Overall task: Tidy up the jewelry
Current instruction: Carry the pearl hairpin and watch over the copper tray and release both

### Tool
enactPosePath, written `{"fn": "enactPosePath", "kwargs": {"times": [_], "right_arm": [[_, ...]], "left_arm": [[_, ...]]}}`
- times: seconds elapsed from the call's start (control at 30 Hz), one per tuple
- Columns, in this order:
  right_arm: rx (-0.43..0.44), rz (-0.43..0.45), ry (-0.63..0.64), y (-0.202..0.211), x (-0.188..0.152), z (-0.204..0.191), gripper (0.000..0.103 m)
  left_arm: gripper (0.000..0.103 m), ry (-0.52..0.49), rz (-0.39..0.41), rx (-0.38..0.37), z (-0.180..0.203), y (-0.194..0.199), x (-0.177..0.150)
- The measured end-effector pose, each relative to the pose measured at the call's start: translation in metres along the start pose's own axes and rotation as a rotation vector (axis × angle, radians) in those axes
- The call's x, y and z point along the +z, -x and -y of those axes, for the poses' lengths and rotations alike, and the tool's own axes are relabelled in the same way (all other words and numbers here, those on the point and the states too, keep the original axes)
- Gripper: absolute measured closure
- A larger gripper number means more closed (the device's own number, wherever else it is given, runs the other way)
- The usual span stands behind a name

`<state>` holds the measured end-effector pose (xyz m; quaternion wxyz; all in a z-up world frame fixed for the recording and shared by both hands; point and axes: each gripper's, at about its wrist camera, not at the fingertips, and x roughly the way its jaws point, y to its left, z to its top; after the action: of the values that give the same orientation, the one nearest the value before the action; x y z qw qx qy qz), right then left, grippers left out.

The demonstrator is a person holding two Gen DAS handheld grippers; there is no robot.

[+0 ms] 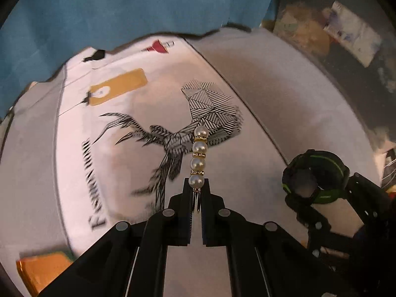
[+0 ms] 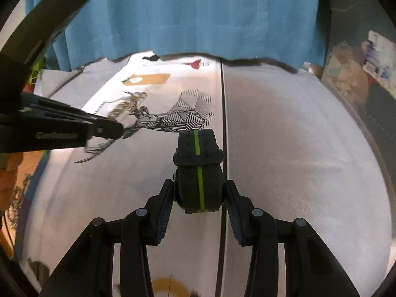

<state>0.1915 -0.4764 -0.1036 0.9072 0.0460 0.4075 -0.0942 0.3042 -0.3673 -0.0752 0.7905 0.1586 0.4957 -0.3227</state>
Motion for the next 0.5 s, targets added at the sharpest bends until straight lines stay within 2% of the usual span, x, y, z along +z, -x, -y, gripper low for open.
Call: {"fn": "enactPosePath", "kwargs": {"times": [0.13,0.3,0.5], "right_arm": [[0.005,0.038,0.011,0.045,-0.012,-0.010,0.060],[0.041,0.063,0.023,0.098,-0.035,-0.031,0.060],[0.089,0.054,0.062,0.156,-0.078,-0.068,0.060]], "left_arm": [[0.099,0.030,0.057,-0.012,-0.002,0.048,-0.025],[0.099,0.040,0.112,0.054,0.006,0.106,-0.072],[0.099,0.063,0.157,0.106,0.017,0.167,-0.147]]}}
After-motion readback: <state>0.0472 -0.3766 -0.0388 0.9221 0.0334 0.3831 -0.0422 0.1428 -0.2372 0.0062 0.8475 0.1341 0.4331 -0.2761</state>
